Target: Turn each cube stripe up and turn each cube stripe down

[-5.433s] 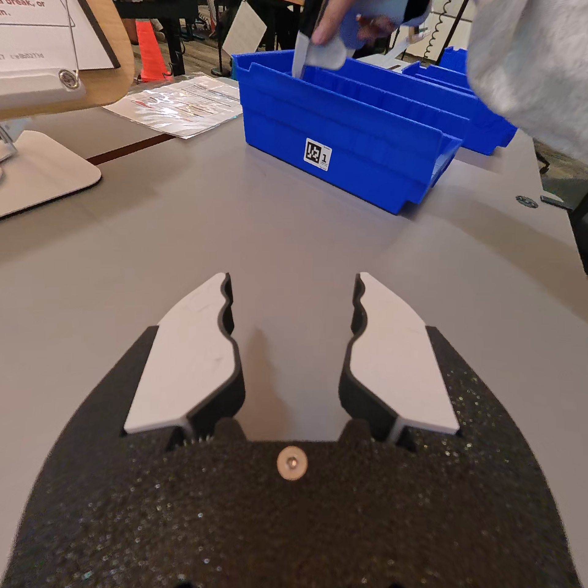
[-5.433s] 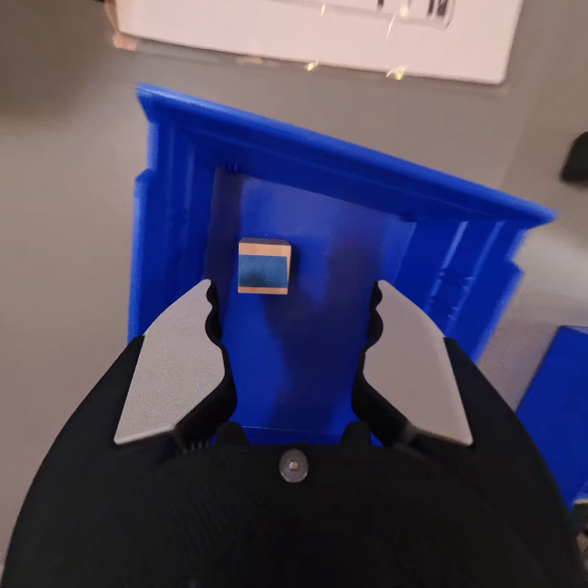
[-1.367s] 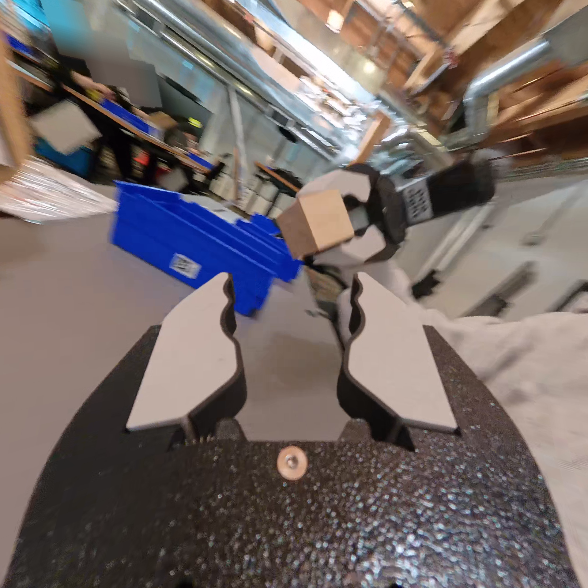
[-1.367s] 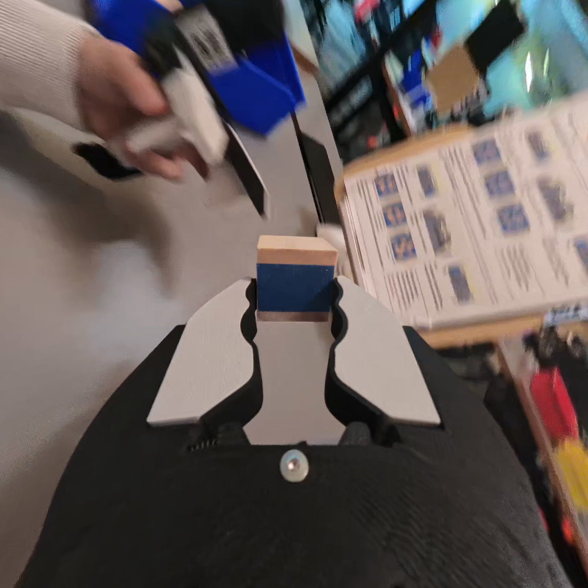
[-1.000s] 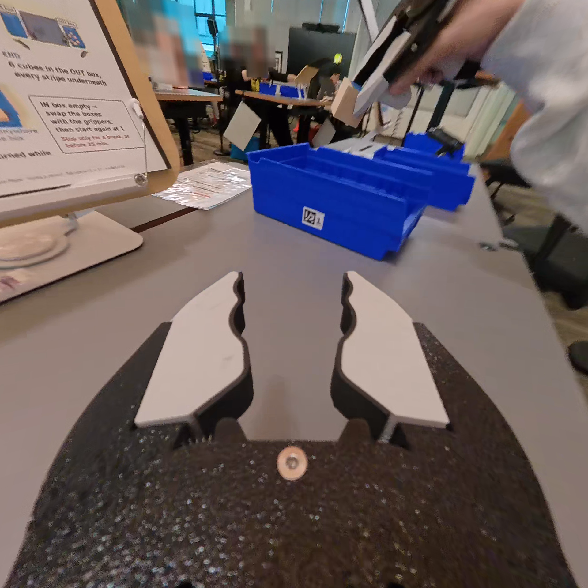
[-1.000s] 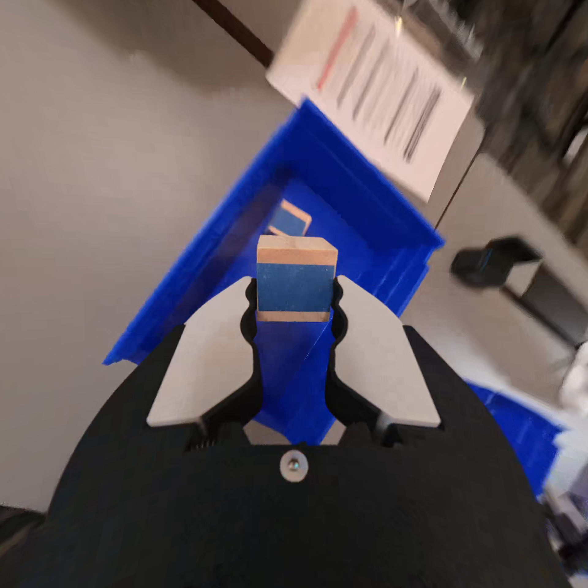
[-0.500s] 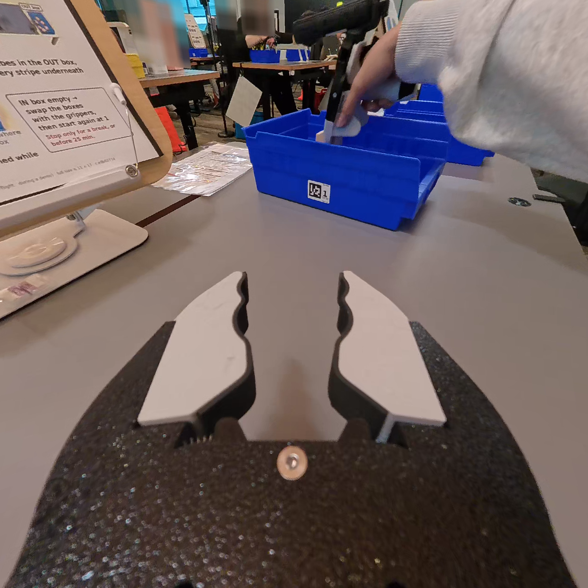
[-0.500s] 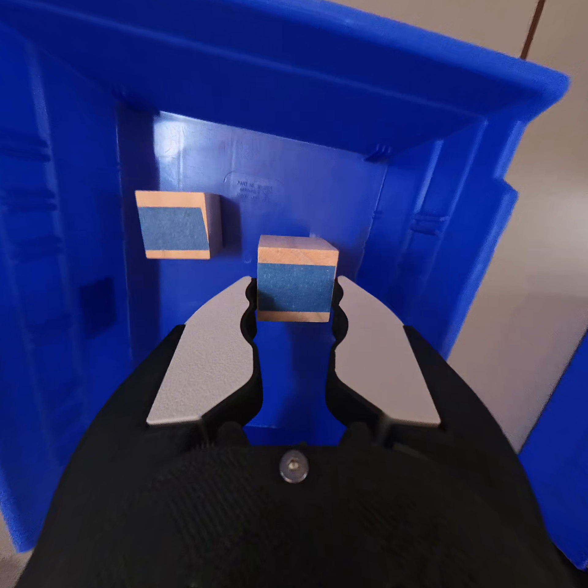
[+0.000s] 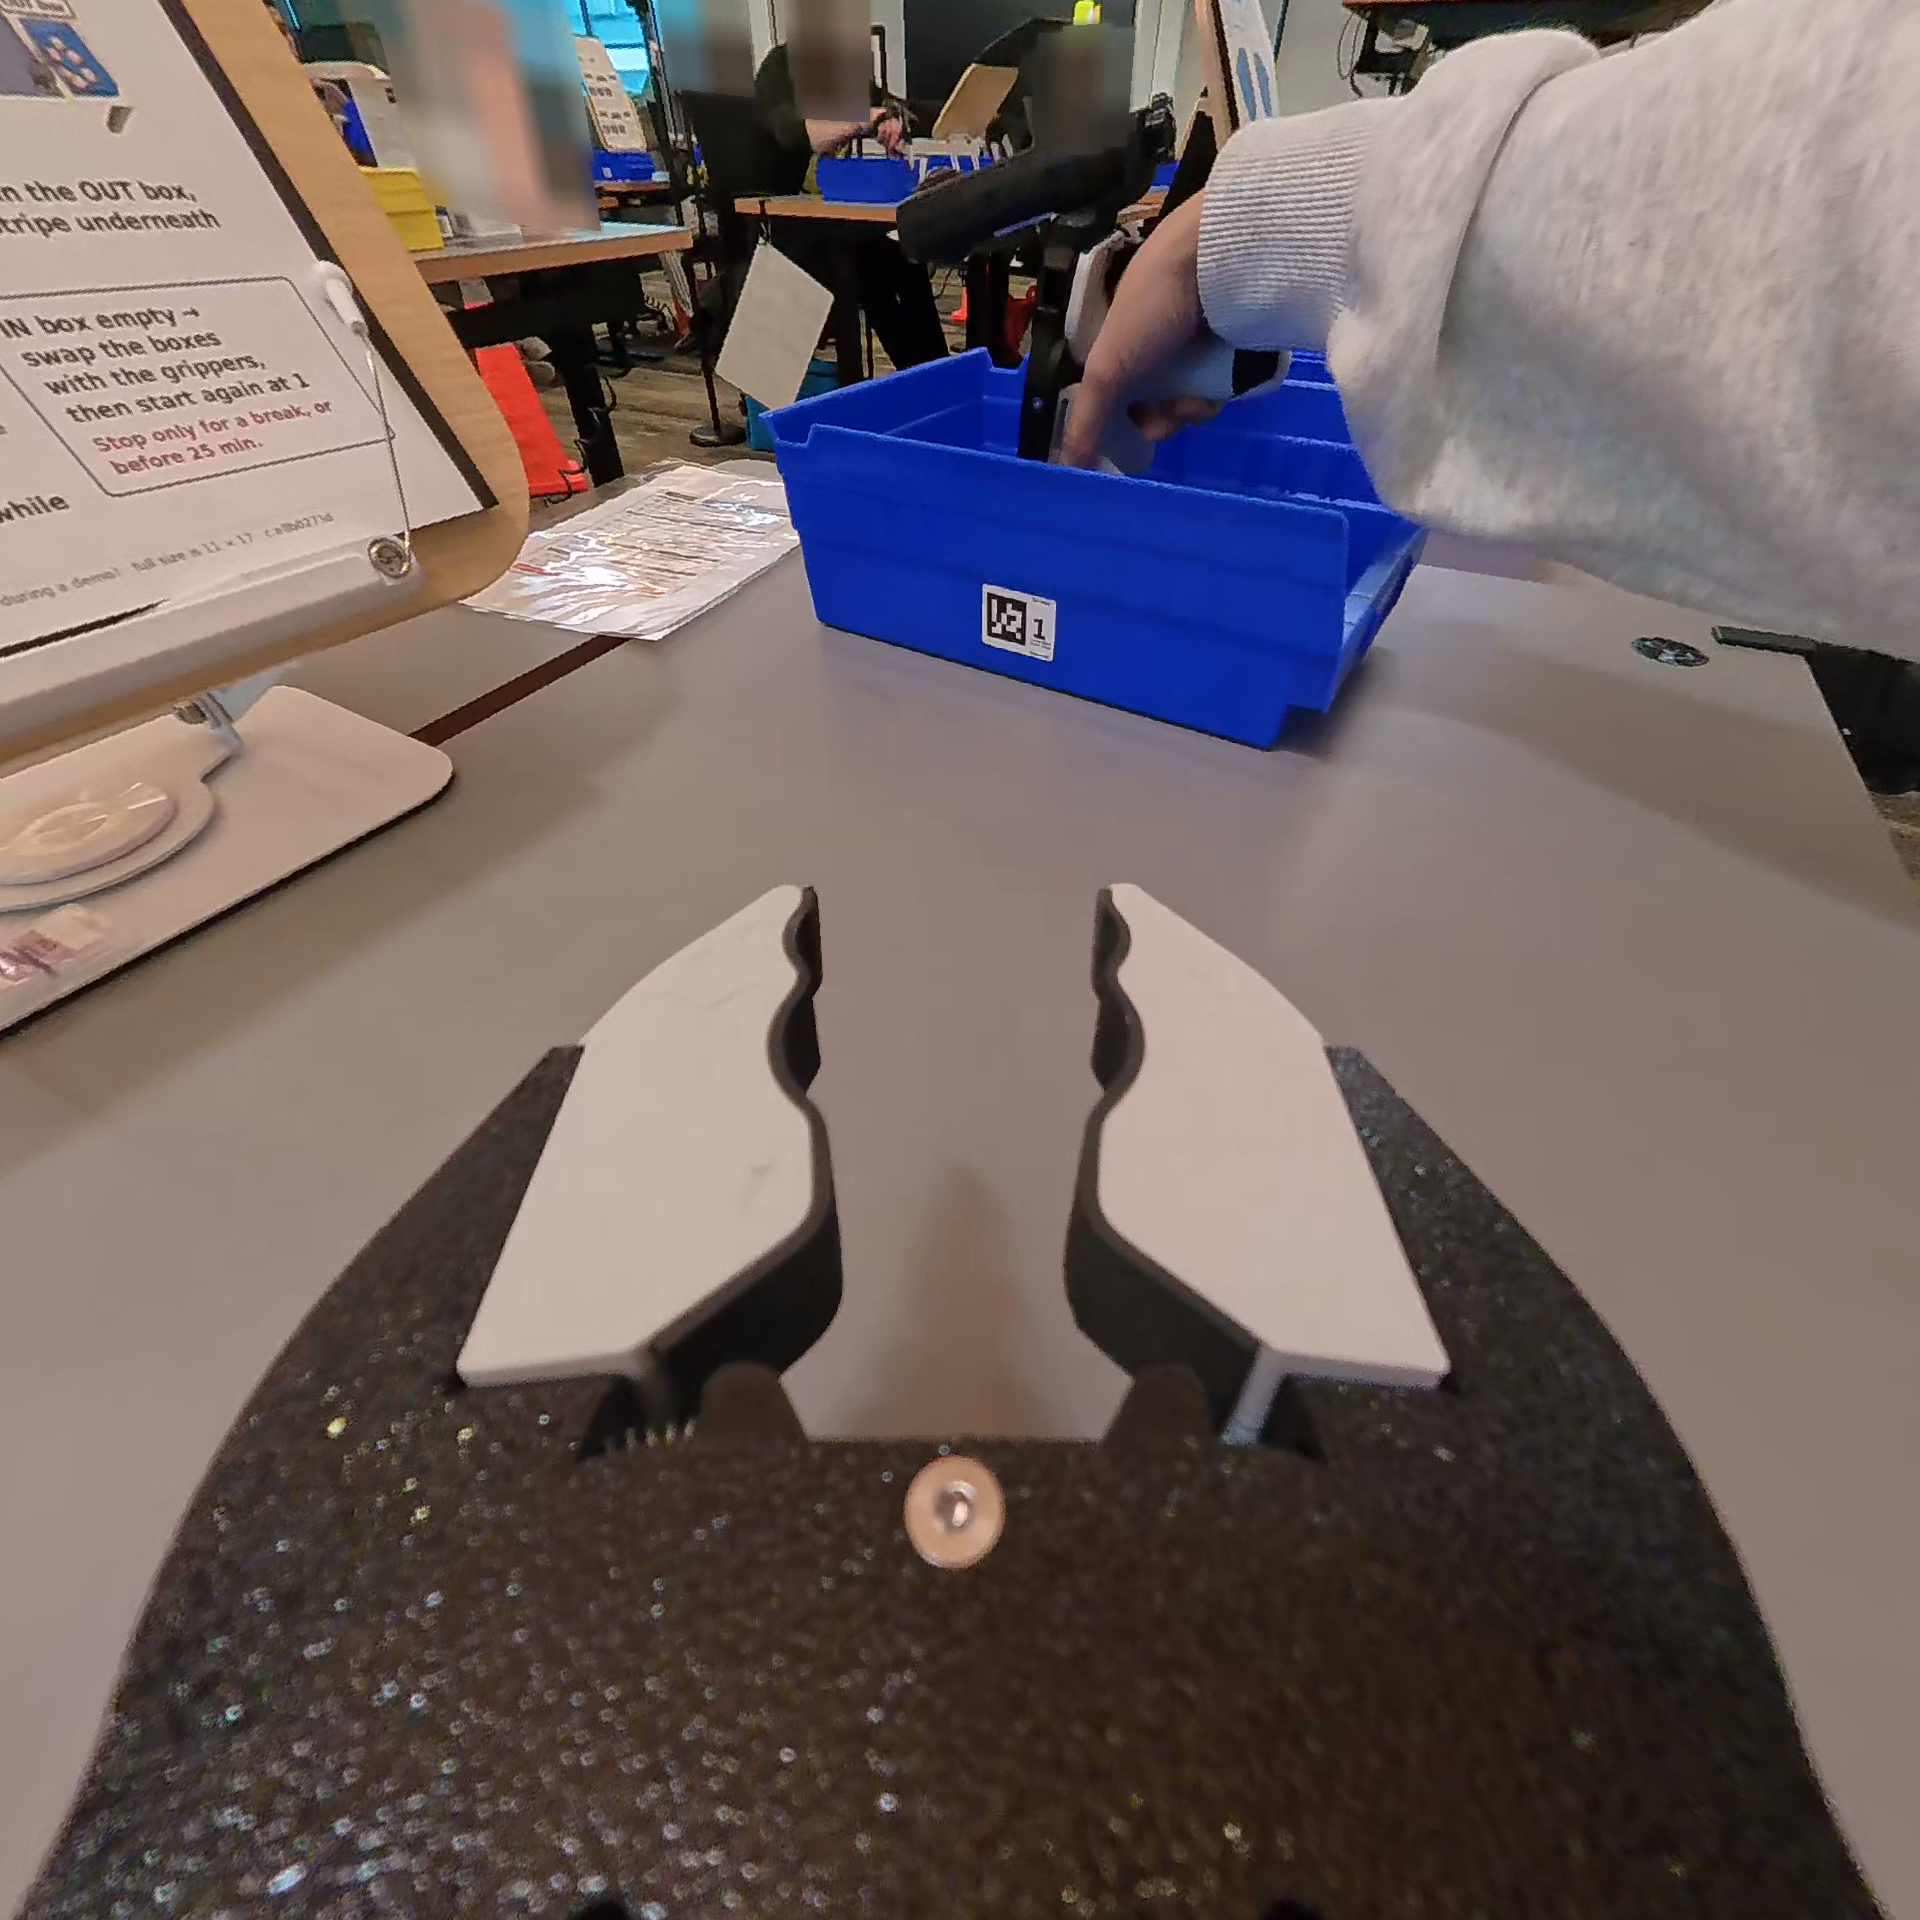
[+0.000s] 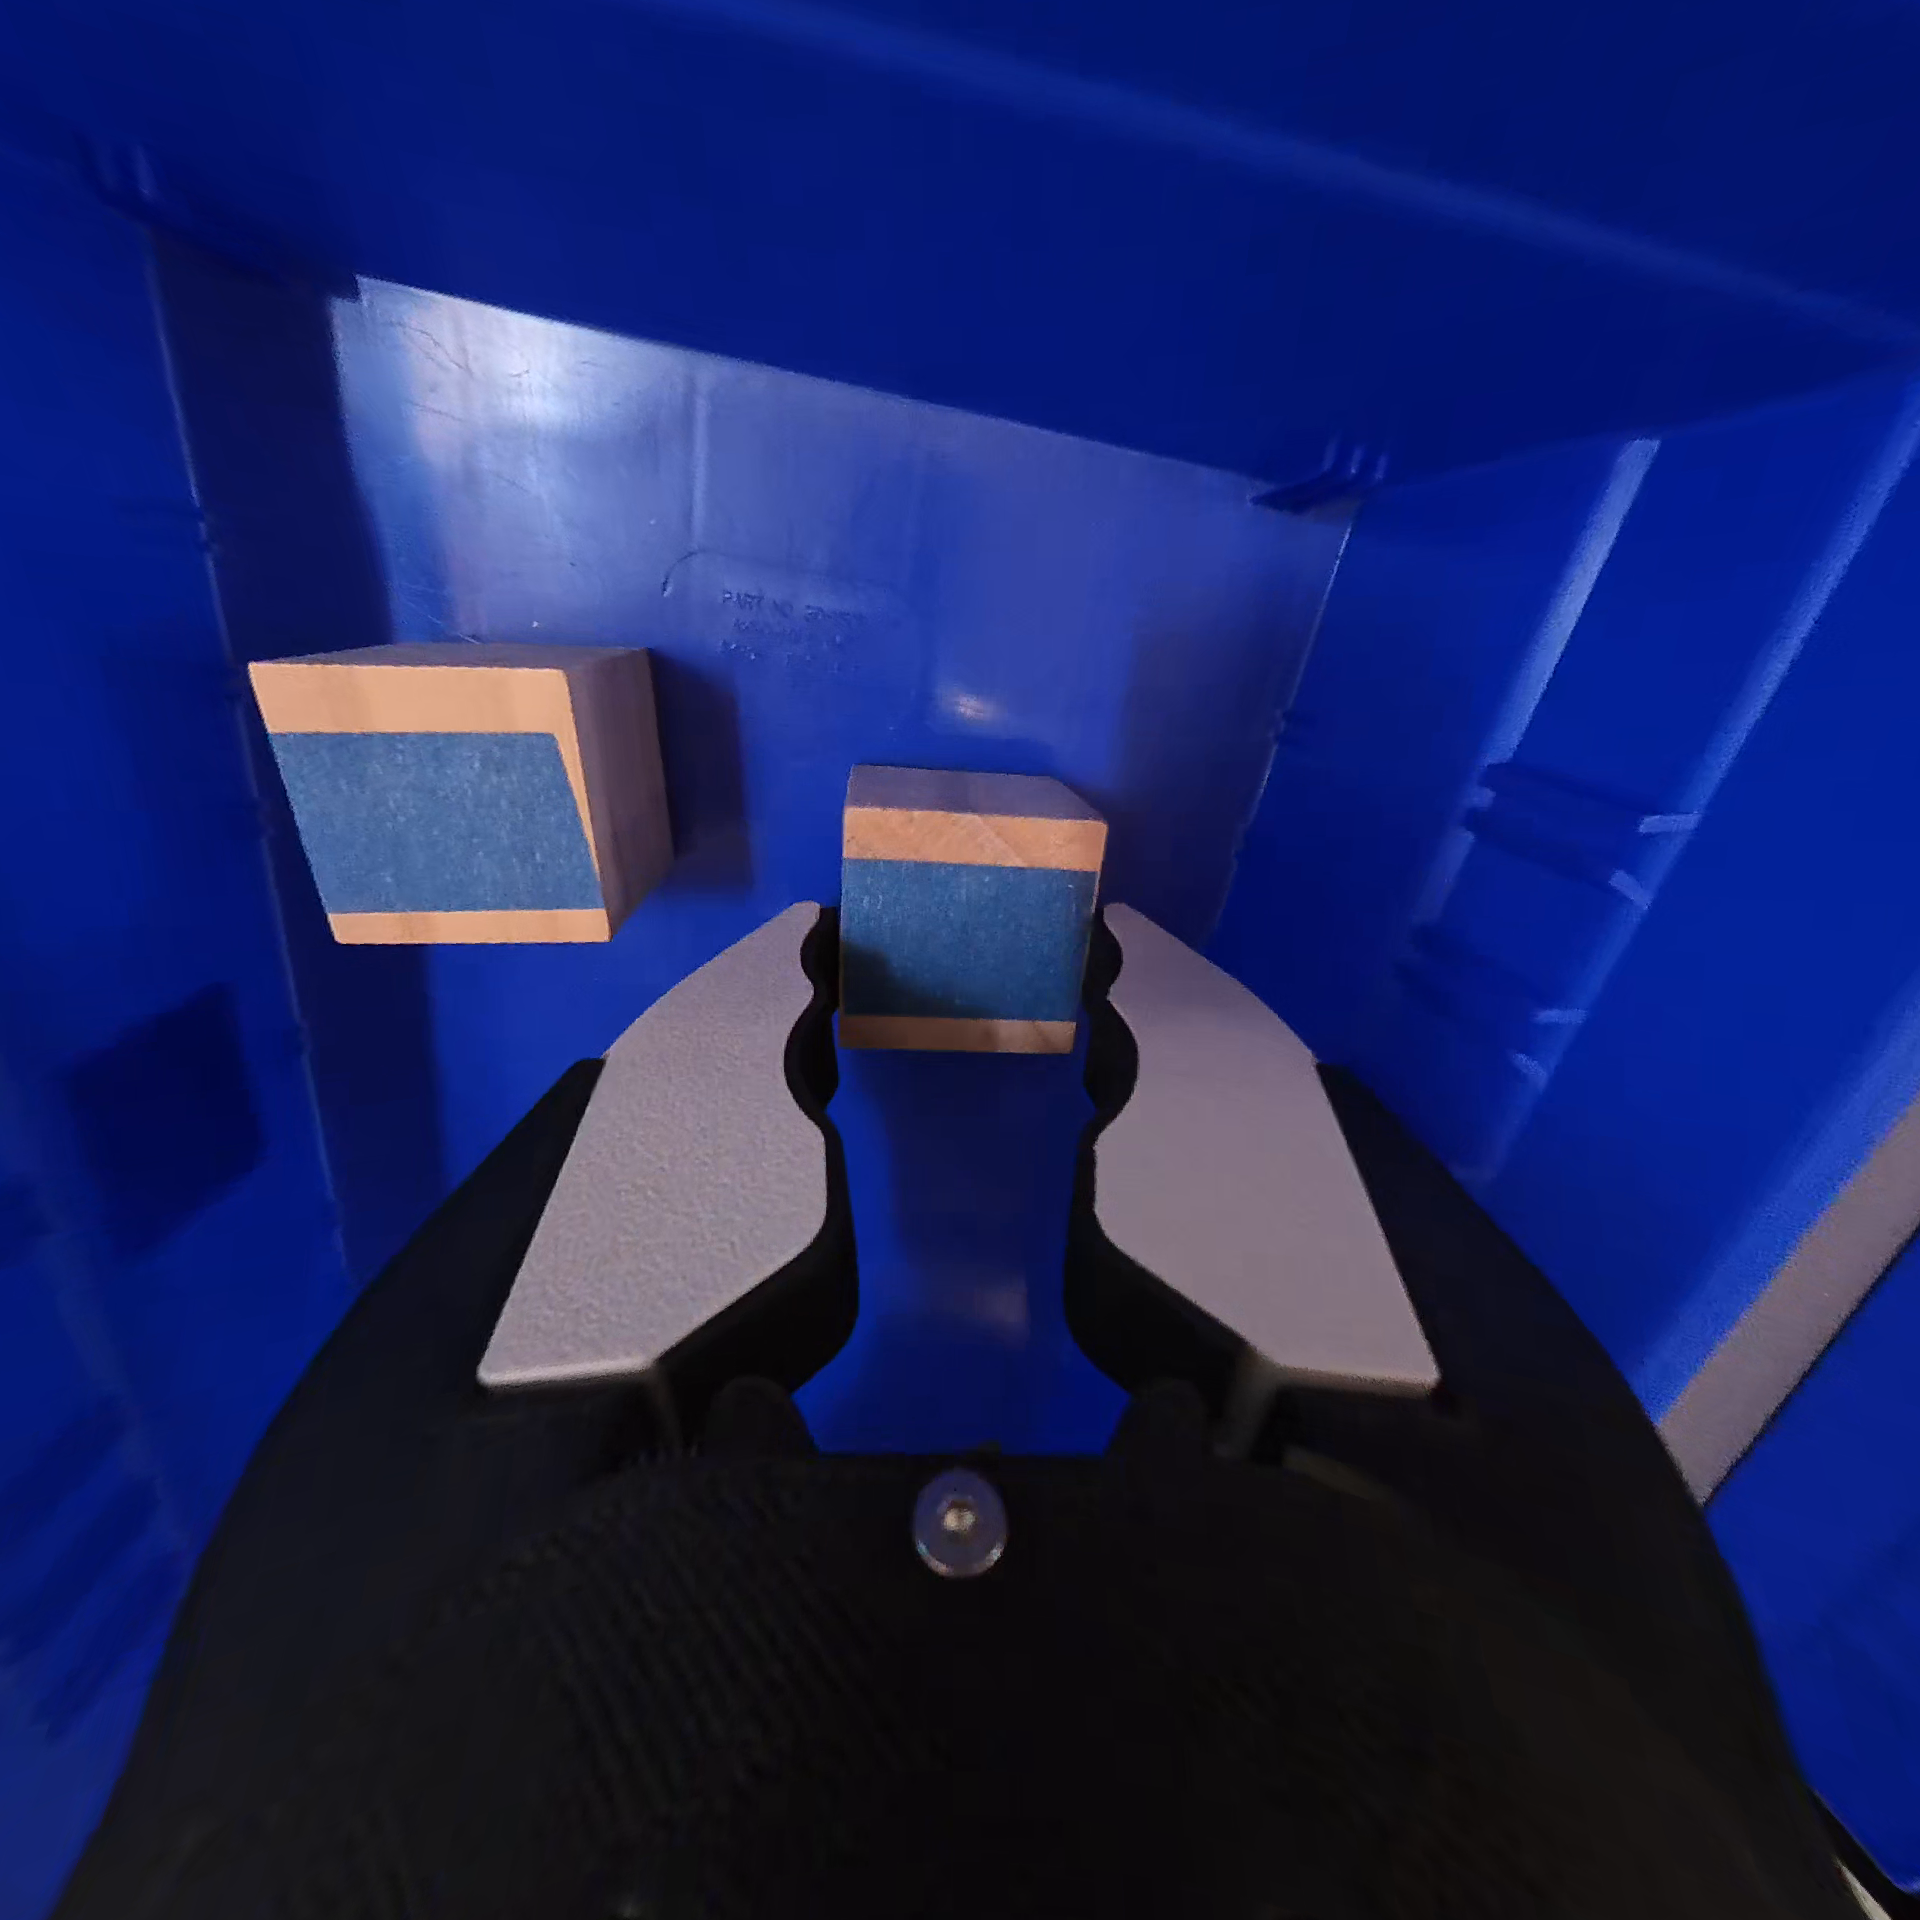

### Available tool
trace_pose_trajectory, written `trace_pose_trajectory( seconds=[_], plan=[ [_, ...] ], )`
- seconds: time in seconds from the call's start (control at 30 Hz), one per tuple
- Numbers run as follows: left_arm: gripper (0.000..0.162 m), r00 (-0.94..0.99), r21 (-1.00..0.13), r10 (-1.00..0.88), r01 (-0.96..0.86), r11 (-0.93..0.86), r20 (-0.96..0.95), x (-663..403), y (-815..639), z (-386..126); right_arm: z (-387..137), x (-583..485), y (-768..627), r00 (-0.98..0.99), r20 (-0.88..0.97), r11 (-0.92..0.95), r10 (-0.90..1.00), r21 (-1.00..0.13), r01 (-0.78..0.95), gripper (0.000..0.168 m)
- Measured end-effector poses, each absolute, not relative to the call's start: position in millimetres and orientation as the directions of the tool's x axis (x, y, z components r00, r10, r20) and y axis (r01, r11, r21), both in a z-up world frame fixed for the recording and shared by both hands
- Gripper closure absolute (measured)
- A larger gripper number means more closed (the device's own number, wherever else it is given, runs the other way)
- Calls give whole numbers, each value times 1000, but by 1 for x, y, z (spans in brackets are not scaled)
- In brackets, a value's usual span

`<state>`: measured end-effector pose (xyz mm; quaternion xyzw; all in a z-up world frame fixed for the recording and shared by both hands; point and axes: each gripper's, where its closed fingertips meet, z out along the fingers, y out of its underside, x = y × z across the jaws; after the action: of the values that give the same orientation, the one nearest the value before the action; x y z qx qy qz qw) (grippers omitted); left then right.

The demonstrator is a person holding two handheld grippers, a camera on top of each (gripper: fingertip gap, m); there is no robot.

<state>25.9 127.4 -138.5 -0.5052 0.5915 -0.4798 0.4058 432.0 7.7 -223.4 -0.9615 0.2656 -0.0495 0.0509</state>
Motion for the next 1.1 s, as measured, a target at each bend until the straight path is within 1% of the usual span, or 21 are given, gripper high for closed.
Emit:
trace_pose_trajectory(
  seconds=[0.1, 0.17, 0.23, 0.33, 0.47, 0.6, 0.67, 0.77, 0.83, 0.9, 1.0, 1.1],
  plan=[
    [113, -165, -976, -986, -213, 35, 1, 26, 126, -139, -224, 431, 6, 860, 78, -862, -504, -116, -494, 122],
    [112, -166, -976, -986, -215, 38, -2, 26, 125, -140, -219, 432, 9, 863, 74, -862, -499, -143, -486, 121],
    [112, -167, -975, -986, -217, 35, 1, 27, 125, -141, -210, 434, 11, 865, 88, -864, -494, -167, -476, 113],
    [112, -171, -977, -985, -213, 28, 9, 27, 124, -141, -185, 439, 11, 866, 127, -865, -483, -225, -449, 108],
    [112, -160, -979, -987, -199, 34, -2, 27, 126, -137, -132, 441, 20, 865, 178, -837, -469, -401, -371, 103],
    [112, -135, -987, -991, -159, 36, -14, 23, 130, -125, -75, 399, 47, 905, 200, -749, -376, -640, -170, 99],
    [111, -116, -991, -993, -129, 35, -20, 20, 134, -116, -51, 360, 56, 923, 207, -661, -326, -747, -66, 97],
    [111, -82, -998, -996, -62, 27, -22, 12, 140, -98, -28, 284, 67, 966, 148, -474, -213, -880, 30, 96],
    [111, -41, -999, -998, -21, 39, -39, 6, 148, -86, -22, 235, 72, 985, 112, -358, -135, -932, 58, 97],
    [111, 8, -998, -998, -5, 55, -55, -4, 158, -77, -28, 191, 76, 993, 98, -294, -62, -953, 76, 98],
    [112, 54, -997, -998, 63, 44, -40, -34, 164, -49, -51, 134, 85, 994, 104, -254, 43, -961, 111, 98],
    [111, 119, -998, -992, 44, 39, -34, -73, 182, -28, -85, 97, 101, 984, 140, -246, 114, -955, 165, 99]
  ],
)
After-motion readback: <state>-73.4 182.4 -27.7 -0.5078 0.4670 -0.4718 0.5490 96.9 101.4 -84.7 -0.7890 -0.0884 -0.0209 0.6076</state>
